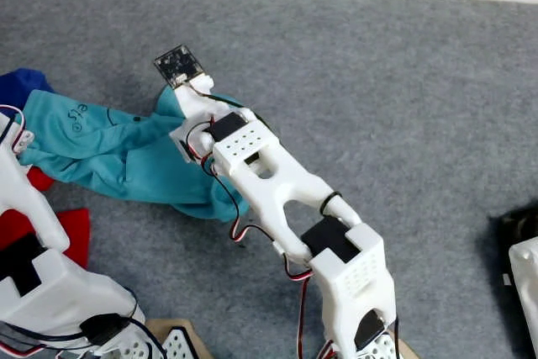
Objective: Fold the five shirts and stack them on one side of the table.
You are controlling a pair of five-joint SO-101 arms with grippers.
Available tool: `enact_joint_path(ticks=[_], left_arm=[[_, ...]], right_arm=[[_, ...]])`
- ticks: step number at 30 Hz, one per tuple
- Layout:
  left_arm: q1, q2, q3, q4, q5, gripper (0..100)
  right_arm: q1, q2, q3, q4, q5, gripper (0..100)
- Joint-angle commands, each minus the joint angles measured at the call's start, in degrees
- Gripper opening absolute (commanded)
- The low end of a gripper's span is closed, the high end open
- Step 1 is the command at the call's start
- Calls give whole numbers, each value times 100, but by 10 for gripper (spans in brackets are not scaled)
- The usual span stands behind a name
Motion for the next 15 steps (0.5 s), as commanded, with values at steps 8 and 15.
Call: enact_joint_path(ticks=[8, 15], left_arm=[[31, -277, -22, -88, -53, 6], [31, -277, -31, -88, -53, 6]], right_arm=[[-13, -48, -242, 4, 18, 60], [4, -48, -224, 31, 18, 125]])
